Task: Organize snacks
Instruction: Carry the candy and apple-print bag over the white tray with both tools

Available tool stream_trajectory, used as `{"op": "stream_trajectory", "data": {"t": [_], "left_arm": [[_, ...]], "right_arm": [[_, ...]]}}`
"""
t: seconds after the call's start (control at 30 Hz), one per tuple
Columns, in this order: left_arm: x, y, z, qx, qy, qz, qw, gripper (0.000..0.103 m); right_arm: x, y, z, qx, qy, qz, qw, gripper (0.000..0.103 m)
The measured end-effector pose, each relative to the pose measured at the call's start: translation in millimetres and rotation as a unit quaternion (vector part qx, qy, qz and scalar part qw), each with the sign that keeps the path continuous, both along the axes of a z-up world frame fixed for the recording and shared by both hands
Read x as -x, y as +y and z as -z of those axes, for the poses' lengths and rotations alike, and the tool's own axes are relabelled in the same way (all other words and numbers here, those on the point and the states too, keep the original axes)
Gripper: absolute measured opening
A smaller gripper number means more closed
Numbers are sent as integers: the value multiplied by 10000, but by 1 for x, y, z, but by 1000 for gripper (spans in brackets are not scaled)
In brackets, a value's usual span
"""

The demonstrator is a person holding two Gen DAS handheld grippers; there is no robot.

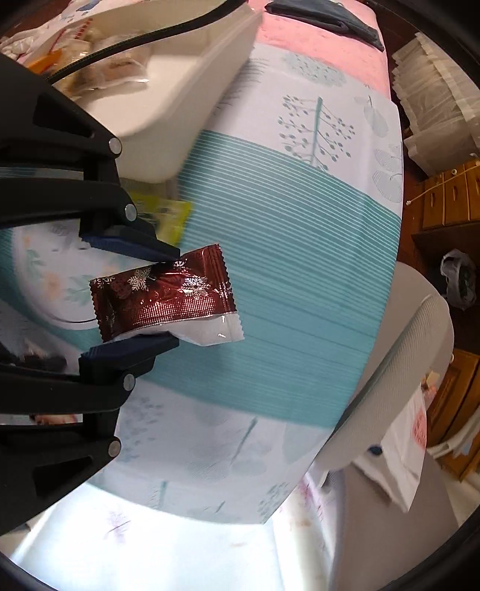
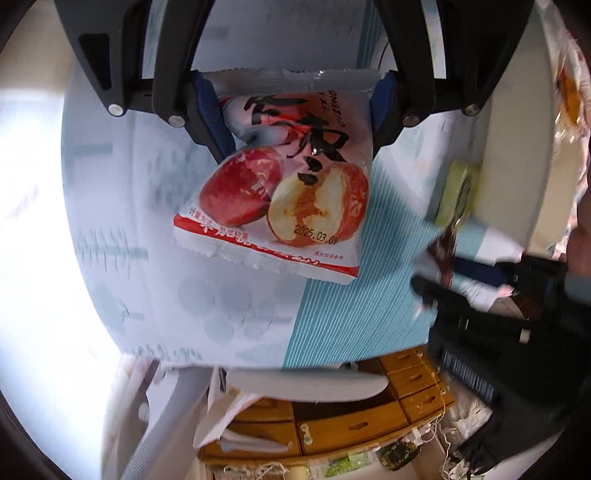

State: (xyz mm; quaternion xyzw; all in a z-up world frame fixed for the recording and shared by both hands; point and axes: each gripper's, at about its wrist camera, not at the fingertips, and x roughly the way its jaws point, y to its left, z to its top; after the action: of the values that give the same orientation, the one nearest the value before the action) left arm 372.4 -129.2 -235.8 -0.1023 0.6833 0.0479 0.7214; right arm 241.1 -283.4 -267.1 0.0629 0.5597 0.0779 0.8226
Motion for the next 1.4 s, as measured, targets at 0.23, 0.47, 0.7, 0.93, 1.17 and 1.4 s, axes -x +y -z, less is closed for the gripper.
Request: {"op": "stream_trajectory", "data": {"t": [0.23,0.47,0.7,0.93,1.17,1.4], "left_arm": [[67,2,-62,364,-220,-43,9991,38],[143,-2,-126,382,-589,238,9972,38],[208,42,-163,262,-805,-8,9964,38],[255,81,-173,86,-846,-302,9959,38],[287,106,-170,106,-766,-161,9969,38],[297,133,-166,269,-704,330,9966,38]], "right_arm": [[63,11,-35,-236,303,-466,9982,66],[103,6,-80,-156,-160,-551,9982,66],[140,2,-95,-283,-387,-154,9987,66],[175,23,-102,-706,-366,-252,9965,66],[198,59,-112,-852,-343,-530,9944,66],[209,97,-121,-722,-348,-503,9955,66]]}}
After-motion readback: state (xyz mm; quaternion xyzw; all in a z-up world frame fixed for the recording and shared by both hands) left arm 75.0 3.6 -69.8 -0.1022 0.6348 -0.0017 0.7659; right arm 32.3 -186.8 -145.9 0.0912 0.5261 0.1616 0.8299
